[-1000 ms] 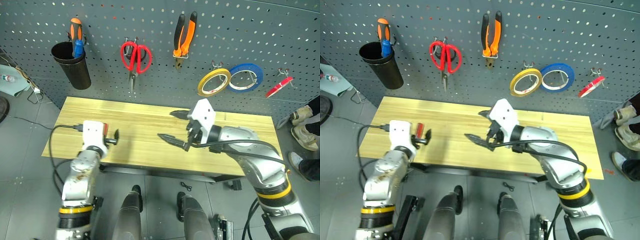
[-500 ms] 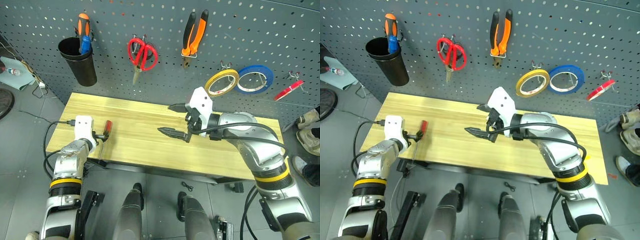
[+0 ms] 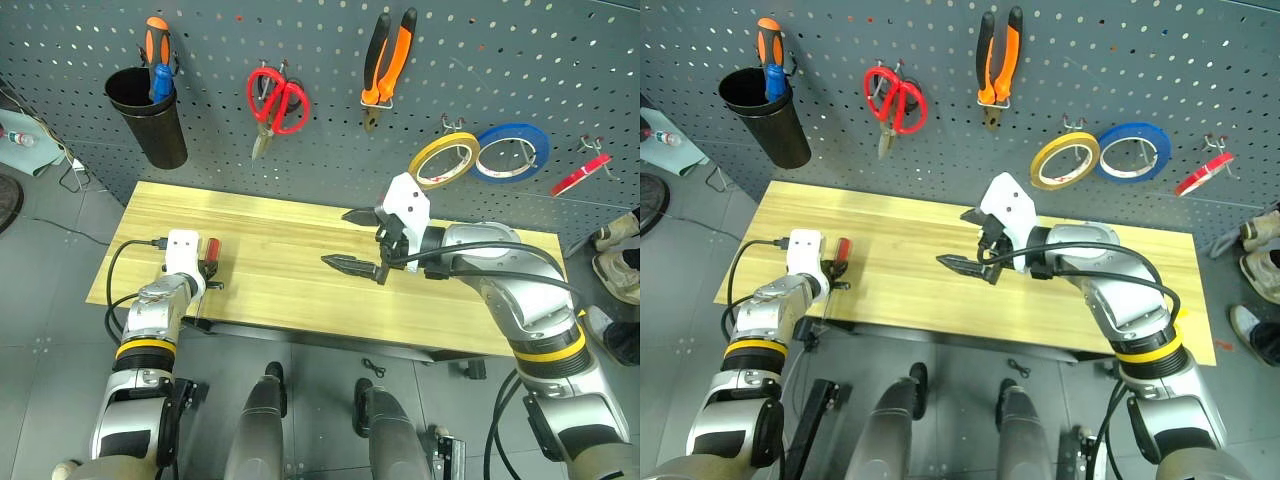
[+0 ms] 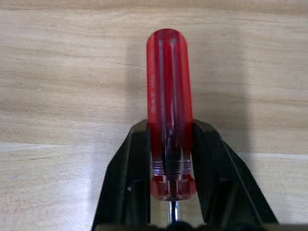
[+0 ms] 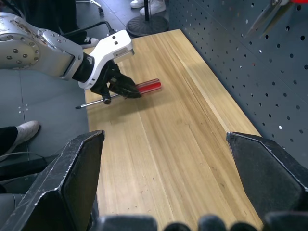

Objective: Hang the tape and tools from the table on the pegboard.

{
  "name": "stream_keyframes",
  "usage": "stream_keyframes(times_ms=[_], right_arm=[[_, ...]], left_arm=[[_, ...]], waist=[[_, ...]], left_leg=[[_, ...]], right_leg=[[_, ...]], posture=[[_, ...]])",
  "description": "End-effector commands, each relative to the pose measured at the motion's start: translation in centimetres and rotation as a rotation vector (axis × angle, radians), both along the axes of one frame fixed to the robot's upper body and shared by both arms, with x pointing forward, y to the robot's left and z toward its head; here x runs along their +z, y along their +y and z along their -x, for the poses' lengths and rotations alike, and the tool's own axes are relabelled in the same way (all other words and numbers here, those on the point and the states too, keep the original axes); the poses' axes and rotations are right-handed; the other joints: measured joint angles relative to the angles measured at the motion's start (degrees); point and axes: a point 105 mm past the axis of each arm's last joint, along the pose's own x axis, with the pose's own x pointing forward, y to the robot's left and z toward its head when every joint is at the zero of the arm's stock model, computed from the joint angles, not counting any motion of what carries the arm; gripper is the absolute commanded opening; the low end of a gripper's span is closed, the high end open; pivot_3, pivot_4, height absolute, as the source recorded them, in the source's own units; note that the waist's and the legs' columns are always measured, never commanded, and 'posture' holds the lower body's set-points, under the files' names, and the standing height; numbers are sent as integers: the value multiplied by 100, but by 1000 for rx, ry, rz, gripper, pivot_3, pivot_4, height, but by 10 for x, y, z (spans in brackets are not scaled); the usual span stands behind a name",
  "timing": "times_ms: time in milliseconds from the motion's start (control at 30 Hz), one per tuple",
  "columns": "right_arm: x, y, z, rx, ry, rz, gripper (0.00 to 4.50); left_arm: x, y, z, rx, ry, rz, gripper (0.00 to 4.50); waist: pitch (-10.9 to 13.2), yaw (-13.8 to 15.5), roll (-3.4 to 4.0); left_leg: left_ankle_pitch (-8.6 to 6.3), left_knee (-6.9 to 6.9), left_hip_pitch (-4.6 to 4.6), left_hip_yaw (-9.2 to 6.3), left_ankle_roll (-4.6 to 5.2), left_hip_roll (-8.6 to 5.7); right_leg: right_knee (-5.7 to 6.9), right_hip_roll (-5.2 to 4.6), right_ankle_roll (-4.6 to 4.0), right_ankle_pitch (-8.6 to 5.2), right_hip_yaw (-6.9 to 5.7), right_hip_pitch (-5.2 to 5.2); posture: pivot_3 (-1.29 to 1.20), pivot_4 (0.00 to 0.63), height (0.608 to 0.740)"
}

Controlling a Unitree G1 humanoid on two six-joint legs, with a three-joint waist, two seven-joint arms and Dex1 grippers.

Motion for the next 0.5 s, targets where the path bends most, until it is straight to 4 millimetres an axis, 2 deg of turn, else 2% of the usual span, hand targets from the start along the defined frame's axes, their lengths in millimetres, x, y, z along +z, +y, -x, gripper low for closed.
stream_keyframes(times_ms=[33, 67, 133, 333, 500], right_arm=[[14, -3, -1, -7, -63, -19, 4500], [15, -3, 0, -5, -69, -22, 4500], [27, 0, 6, 31, -79, -90, 4500], [61, 4, 28, 145, -85, -310, 4500], [109, 6, 32, 185, -126, -519, 4500]], left_arm=[[11, 2, -1, 10, -47, -11, 680], [15, 1, 0, 5, -60, -17, 680], [38, -8, 5, -45, -156, -60, 680], [107, -46, 45, -102, -433, -160, 680], [177, -68, 76, -93, -723, -299, 680]], waist=[[0, 0, 0], [0, -1, -1], [-2, -9, -4], [-15, 35, -14], [-32, 83, -19]], left_leg=[[0, 0, 0, 0, -1, 0], [-1, -1, 0, 0, -1, 0], [-4, -3, -2, 0, -7, 0], [0, -21, -16, -11, -17, -1], [-12, -22, -18, -9, -52, -3]], right_leg=[[0, 0, 3, 2, 0, 0], [-1, 0, 8, 5, -1, 0], [-4, 0, 16, 11, -1, -1], [-13, 1, 19, 15, -17, -4], [-19, 1, 20, 26, -18, -4]], posture=[[61, 390, 740], [63, 385, 740], [81, 355, 740], [126, 311, 740], [161, 274, 740]])
